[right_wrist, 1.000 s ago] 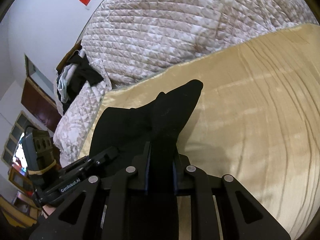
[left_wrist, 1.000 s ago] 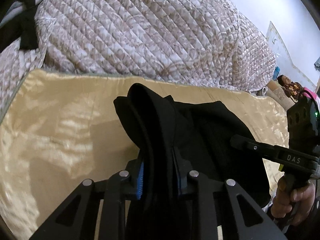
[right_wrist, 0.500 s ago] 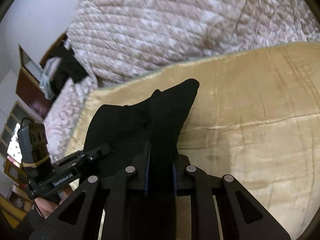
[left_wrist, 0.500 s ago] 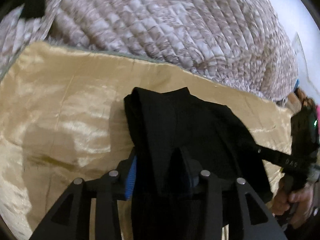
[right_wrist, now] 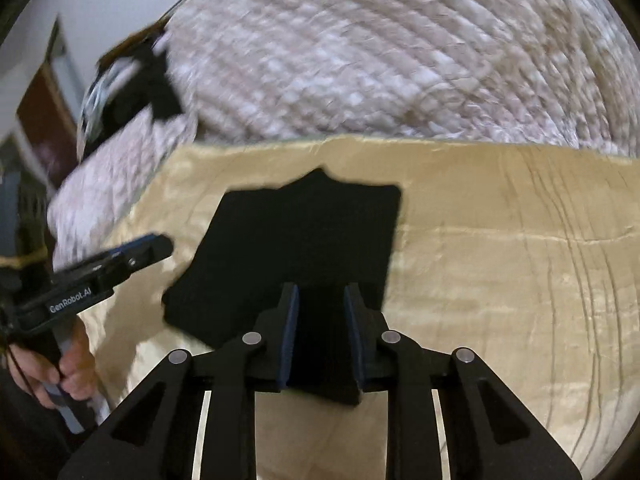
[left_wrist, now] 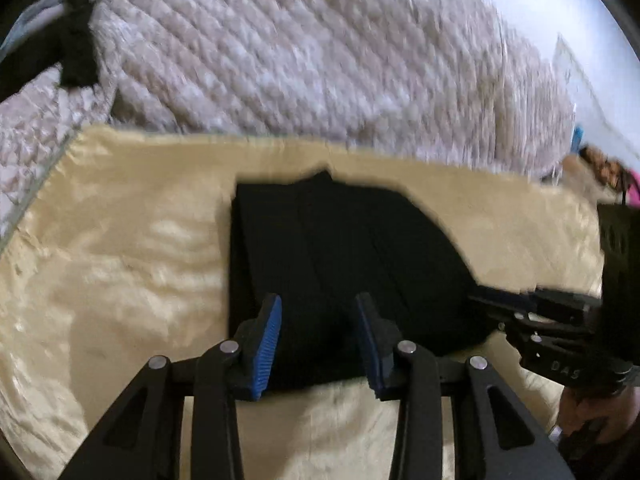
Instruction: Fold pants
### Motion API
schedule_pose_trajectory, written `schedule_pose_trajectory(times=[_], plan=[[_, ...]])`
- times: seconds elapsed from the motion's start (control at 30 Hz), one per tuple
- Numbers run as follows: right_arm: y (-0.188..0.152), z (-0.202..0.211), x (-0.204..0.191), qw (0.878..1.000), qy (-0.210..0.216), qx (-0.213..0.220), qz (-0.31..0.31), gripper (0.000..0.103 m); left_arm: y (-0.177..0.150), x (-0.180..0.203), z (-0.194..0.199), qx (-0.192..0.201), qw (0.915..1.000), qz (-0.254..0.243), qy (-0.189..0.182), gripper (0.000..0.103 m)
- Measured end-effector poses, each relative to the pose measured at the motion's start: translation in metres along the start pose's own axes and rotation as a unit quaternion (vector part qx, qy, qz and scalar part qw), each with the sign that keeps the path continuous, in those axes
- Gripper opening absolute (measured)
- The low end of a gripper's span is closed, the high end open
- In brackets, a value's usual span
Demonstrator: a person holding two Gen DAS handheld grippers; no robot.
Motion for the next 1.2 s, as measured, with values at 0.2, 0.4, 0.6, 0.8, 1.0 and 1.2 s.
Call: schedule_pose_trajectory(times=[0.2,0.4,0.6,0.8,1.0,1.2], plan=[[-0.016,-0.010,-0.002,0.999,-0.026,-0.021,0.030,0.022,-0.002,0.001,0.000,0.006,0.9997,-0.017,0.014,0.040],[0.007,-0.002,-0.003,0.999,-0.023,0.004,0.035,0.022,0.026,-0.007,-0.007,0.010,0.9995,-0.017,0.025,0.040],[0.047,-0.028,0.007,0.999,-0.015,0.006,0.030,0.022,0.074,-0.010,-0.037,0.027,0.9973,-0.055,0.041,0.040],[0.061,-0.072,0.033,0.999,-0.023,-0.023,0.010,0.022,0.064,-0.032,-0.081,-0.027,0.9973,-0.036,0.058,0.040],[0.050,-0.085,0.046,0.999,-0.028,-0.041,-0.007,0.022,0.061,-0.035,-0.079,-0.021,0.9973,-0.034,0.061,0.040],[0.044,-0.053,0.032,1.000,-0.022,-0.021,-0.004,0.022,0.056,-0.027,-0.053,-0.009,0.9968,-0.037,0.070,0.040]])
Point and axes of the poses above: each gripper's, at about its wrist camera, not at the fingertips, and z roughly against the way its jaws point, x to its right, y to its top, the point moved 8 cm from there along -z, roughly the way its jaws point, and after that the axes turned 4 degrees about x, right-handed, at the moved point
